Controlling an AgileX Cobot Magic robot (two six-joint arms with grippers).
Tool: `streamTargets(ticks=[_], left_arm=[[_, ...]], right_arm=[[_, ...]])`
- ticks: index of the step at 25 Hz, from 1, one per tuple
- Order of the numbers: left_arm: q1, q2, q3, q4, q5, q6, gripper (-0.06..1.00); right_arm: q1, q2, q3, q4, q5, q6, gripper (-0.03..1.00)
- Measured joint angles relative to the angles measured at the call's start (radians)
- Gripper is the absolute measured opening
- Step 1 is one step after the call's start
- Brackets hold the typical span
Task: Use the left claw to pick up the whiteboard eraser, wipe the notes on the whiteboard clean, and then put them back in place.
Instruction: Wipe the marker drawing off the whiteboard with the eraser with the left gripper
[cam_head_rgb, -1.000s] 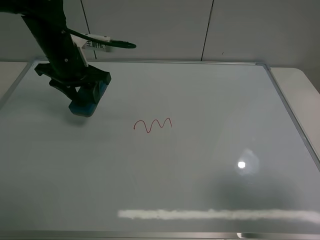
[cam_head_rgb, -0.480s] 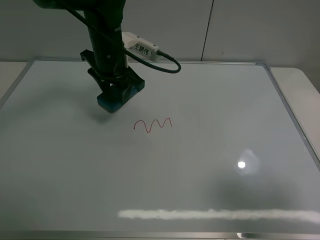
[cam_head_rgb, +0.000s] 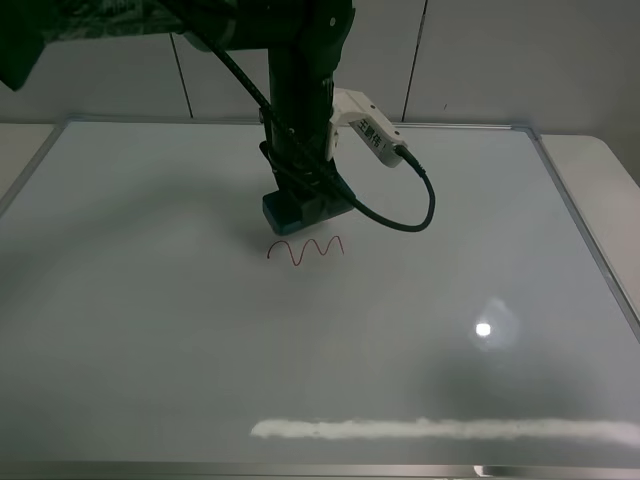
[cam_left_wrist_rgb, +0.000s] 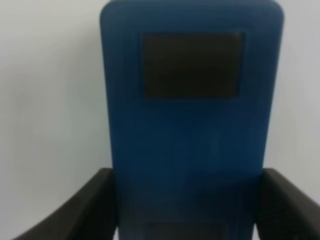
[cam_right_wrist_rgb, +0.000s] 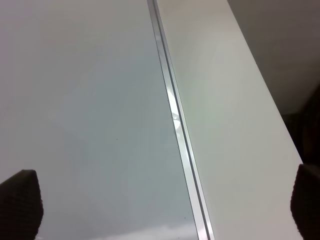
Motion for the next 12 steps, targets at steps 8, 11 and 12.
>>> streamTargets(ticks=[8,11,12], left_arm=[[0.034,0.052,-0.002,-0.010,0.004,0.077,0.56],[0.070,0.072,-0.002,-0.010,-0.007,0.094,0.56],[0.082,0.076,-0.002,-0.009,-0.012,0.104,0.56]], right_arm=[[0.000,0.000,0.000,0.000,0.000,0.000,0.99],[0.000,0.000,0.000,0.000,0.000,0.000,0.99],[0.000,0.000,0.000,0.000,0.000,0.000,0.99]])
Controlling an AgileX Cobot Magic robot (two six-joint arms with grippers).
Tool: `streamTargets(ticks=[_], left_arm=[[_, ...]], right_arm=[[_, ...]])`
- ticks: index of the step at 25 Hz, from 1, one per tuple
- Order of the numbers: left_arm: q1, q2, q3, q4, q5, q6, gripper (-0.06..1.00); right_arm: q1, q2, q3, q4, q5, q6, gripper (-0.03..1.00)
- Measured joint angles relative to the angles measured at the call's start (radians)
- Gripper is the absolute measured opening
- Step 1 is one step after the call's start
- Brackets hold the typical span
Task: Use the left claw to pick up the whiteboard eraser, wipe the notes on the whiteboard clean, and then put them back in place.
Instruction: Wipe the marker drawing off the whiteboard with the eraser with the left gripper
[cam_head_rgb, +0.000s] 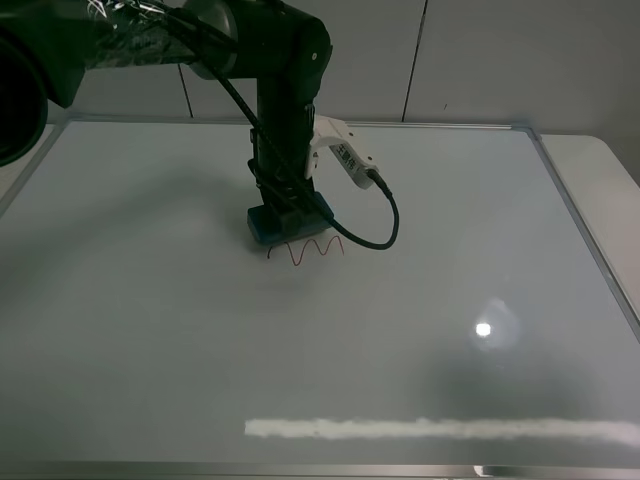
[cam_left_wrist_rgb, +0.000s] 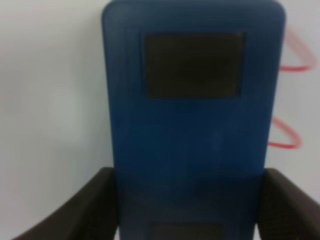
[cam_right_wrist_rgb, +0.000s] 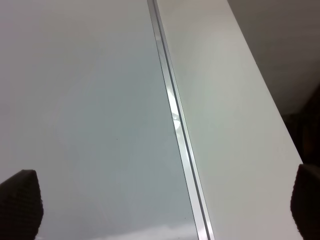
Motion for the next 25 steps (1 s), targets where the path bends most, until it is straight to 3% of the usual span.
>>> streamTargets(ticks=[11,25], left_arm=[[0.069,0.012,0.000,-0.040,-0.105,0.041,0.56],[0.065,0.045,-0.010,-0.029,-0.098,-0.148,0.56]], right_arm=[[0.000,0.000,0.000,0.000,0.000,0.000,0.99],[0.000,0.000,0.000,0.000,0.000,0.000,0.99]])
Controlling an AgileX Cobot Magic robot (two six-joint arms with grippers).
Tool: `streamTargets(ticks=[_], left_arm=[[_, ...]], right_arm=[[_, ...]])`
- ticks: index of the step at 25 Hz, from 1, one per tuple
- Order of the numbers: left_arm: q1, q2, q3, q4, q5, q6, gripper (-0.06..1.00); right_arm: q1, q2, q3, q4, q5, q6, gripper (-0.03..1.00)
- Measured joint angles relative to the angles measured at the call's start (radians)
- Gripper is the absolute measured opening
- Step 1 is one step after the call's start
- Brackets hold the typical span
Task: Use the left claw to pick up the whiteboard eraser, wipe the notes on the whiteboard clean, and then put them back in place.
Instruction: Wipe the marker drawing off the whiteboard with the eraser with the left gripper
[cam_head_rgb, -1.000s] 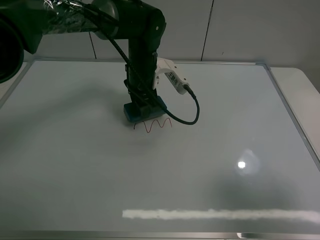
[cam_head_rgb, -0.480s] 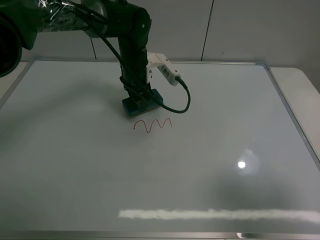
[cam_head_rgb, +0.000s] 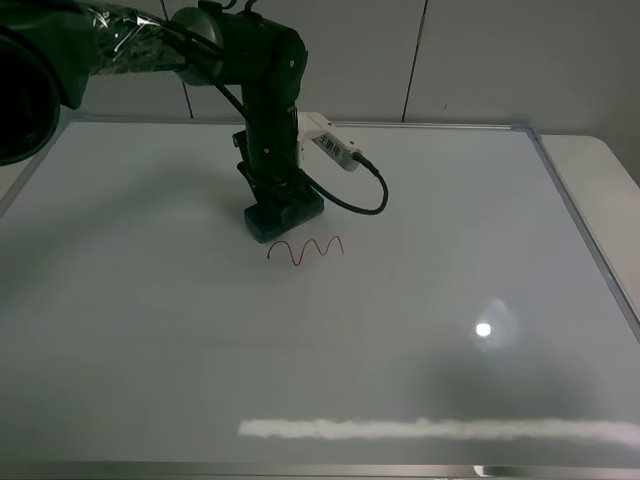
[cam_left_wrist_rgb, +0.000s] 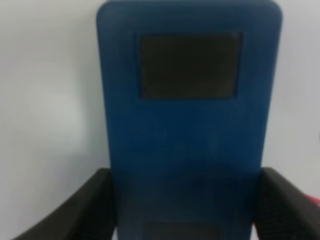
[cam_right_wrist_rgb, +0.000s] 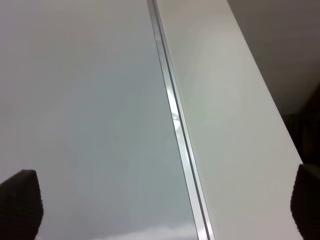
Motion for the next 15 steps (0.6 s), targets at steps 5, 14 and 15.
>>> streamTargets(ticks=[5,14,15], left_arm=[[-0.020,0.001,0.000,0.026,0.008,-0.013,0.56],[-0.148,0.006,0.000,0.007,0.029,-0.016,0.56],[-0.167,0.005,0.000,-0.003,0.037,-0.017,0.56]], right_arm=[[0.000,0.000,0.000,0.000,0.000,0.000,0.99],[0.000,0.000,0.000,0.000,0.000,0.000,0.99],[0.000,0.000,0.000,0.000,0.000,0.000,0.99]])
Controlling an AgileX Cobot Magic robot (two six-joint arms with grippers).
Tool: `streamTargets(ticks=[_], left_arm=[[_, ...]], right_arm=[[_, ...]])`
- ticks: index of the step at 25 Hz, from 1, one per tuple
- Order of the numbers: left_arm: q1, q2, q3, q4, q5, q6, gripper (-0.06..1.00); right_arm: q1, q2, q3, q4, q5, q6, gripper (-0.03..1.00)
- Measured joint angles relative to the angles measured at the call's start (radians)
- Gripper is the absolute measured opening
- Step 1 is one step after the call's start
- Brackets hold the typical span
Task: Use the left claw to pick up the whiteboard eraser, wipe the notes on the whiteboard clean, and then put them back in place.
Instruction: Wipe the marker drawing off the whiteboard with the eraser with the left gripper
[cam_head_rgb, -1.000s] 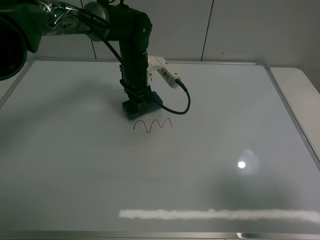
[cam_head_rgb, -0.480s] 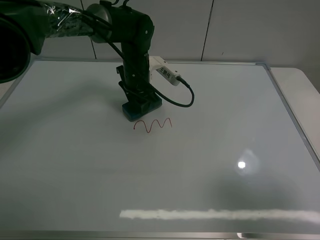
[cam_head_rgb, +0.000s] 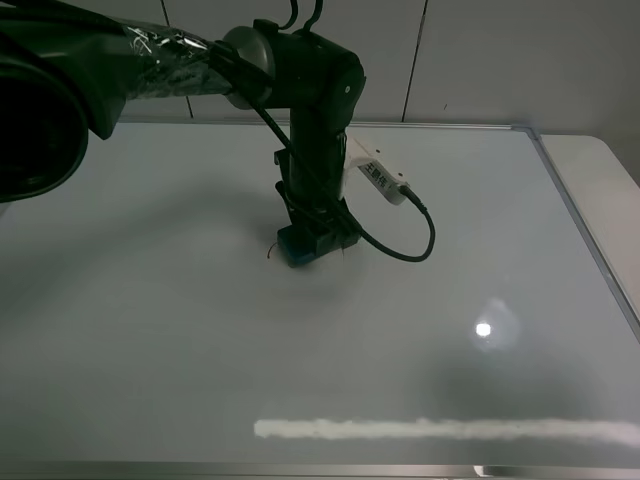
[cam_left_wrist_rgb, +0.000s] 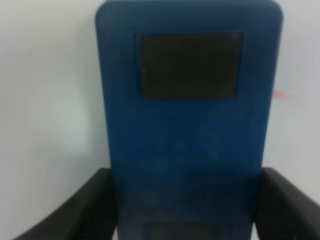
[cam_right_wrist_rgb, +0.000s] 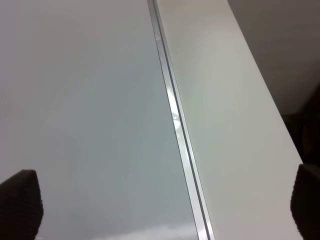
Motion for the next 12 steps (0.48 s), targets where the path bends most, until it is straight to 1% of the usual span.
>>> streamTargets(ticks=[4,7,9,12], left_arm=[[-0.080,0.000,0.000,-0.032,0.043,-0.028,0.56],[-0.135,0.000,0.000,-0.062,0.049,-0.062,0.56],[-0.152,0.000,0.000,-0.073,0.052,-0.076,0.56],[-0.148,0.000,0.000,-0.068,0.052,-0.082,0.56]], right_arm=[[0.000,0.000,0.000,0.000,0.000,0.000,0.99],[0.000,0.000,0.000,0.000,0.000,0.000,0.99],[0.000,0.000,0.000,0.000,0.000,0.000,0.99],[0.000,0.000,0.000,0.000,0.000,0.000,0.99]])
